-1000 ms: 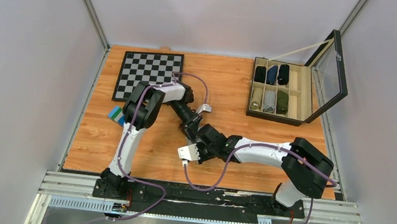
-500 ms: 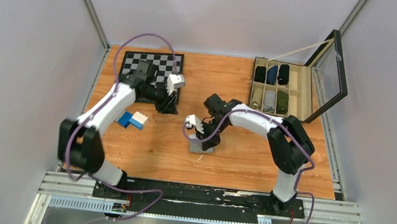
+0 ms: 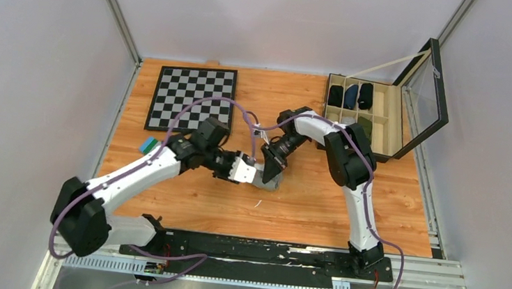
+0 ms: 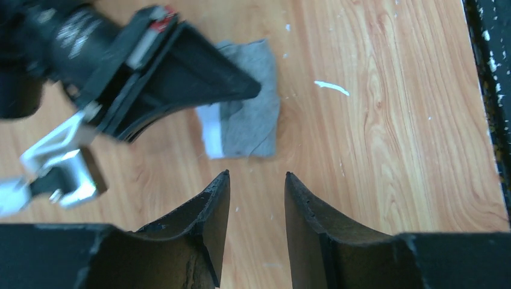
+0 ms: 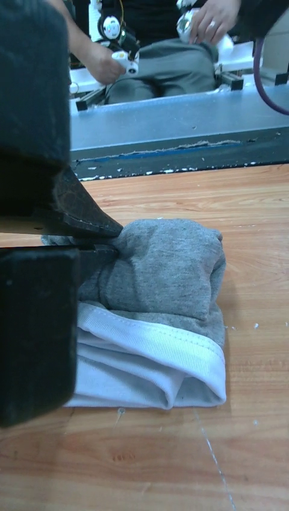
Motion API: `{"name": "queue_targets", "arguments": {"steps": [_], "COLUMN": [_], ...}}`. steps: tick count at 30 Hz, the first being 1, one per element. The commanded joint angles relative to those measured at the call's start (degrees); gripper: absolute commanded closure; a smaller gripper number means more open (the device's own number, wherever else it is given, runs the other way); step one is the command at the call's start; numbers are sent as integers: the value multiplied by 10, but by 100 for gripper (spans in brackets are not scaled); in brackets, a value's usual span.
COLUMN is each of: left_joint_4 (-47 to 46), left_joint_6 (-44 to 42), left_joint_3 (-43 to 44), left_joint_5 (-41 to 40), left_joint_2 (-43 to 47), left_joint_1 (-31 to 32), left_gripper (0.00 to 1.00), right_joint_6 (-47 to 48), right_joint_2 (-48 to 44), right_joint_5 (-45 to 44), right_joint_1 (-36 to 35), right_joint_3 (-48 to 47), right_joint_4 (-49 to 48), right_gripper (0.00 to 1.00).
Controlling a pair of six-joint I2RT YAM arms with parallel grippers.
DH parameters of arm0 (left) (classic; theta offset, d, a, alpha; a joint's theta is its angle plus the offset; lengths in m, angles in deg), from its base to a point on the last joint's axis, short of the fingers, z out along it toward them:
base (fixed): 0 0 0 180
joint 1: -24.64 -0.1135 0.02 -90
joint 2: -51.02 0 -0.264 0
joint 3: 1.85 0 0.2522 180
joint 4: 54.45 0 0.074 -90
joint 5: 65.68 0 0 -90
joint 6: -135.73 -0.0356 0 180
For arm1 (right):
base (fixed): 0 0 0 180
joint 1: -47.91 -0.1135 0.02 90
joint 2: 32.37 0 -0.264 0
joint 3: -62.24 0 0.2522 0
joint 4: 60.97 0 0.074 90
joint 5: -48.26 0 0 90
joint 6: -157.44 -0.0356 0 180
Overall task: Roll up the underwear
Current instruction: Roll the underwear to the center of the board.
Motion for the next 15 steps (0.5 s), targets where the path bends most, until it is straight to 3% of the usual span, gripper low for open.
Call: {"name": "queue_targets", "arguments": {"steps": [1,5,15], "left_joint_4": [-71,-177,-249], "left_joint_6": [-52,-37,-13], "left_joint_3": [-3,-28,-42], "left_joint_5": [-58,-87,-116], "left_joint_2": [-70,-117,-209], "left_joint_1": [57,95,121], "left_gripper": [54,51,49], "right_joint_6": [11,8,-1], "right_joint_2": [20,22,19], "right_joint_5": [12,17,29], "right_joint_1": [8,9,9], "right_joint_3": [-28,-27,-18], "right_joint_4": [14,13,3], "right_gripper": [100,100,100]}}
